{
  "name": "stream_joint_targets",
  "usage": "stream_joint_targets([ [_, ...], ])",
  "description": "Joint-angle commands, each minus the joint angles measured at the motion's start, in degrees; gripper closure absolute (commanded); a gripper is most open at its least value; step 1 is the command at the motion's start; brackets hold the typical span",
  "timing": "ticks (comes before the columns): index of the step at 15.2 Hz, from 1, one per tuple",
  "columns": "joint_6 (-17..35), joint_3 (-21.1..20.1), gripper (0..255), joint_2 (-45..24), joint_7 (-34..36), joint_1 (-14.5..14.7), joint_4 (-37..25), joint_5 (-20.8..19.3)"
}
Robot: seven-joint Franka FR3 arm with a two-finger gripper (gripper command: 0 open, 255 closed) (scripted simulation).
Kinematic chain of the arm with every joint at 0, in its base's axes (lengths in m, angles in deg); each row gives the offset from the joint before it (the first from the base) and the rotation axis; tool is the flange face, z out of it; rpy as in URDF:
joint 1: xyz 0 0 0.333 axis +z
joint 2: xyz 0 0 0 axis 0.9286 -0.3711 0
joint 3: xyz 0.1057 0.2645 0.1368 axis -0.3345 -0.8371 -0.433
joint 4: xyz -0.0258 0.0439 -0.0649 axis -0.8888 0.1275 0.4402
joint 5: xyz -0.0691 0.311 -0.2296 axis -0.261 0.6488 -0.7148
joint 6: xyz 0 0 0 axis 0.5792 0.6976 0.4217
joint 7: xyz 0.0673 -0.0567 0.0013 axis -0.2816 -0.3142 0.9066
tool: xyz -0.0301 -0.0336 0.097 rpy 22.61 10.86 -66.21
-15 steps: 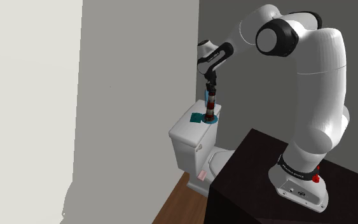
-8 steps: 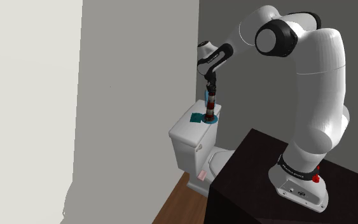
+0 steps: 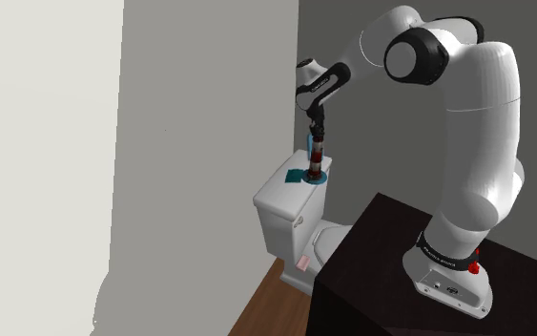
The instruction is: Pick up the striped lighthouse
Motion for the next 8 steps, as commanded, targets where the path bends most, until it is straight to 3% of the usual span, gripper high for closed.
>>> stream_joint_targets([
  [1, -1.1, 0.0, 255, 0.9, -0.3, 0.0, -0.4, 0.0],
  [8, -5.4, 0.1, 255, 3.4, -1.4, 0.3, -2.3, 0.1],
])
